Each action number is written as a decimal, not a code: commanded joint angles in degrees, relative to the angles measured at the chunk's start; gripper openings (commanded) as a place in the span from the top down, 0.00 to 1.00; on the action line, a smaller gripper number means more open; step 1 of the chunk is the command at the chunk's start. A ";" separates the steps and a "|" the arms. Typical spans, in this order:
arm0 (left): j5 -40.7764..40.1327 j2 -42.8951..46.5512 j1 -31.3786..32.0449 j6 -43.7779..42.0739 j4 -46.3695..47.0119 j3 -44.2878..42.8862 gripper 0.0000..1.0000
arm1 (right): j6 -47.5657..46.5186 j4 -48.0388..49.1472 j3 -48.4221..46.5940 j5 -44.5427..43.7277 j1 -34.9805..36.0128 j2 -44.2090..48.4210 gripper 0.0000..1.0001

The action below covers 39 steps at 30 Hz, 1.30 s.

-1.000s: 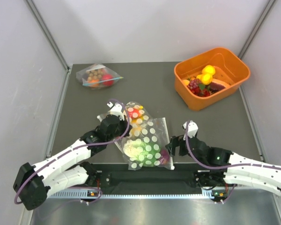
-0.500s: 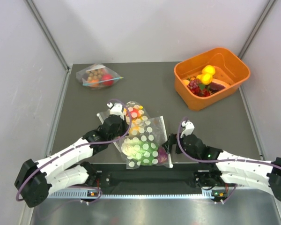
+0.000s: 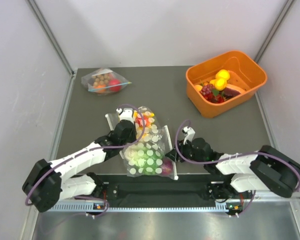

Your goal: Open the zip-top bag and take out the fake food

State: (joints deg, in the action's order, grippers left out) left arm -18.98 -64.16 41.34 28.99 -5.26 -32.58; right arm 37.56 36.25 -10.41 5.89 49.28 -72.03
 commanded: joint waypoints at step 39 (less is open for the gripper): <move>-13.61 21.89 31.86 -30.90 23.26 6.47 0.16 | 23.79 -30.89 -31.15 -23.90 -0.67 20.96 1.00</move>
State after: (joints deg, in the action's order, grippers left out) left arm -26.02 -41.63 70.15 4.27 10.35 -24.23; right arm 58.63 4.47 -37.60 -13.58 49.21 -52.95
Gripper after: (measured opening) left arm 0.834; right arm 0.012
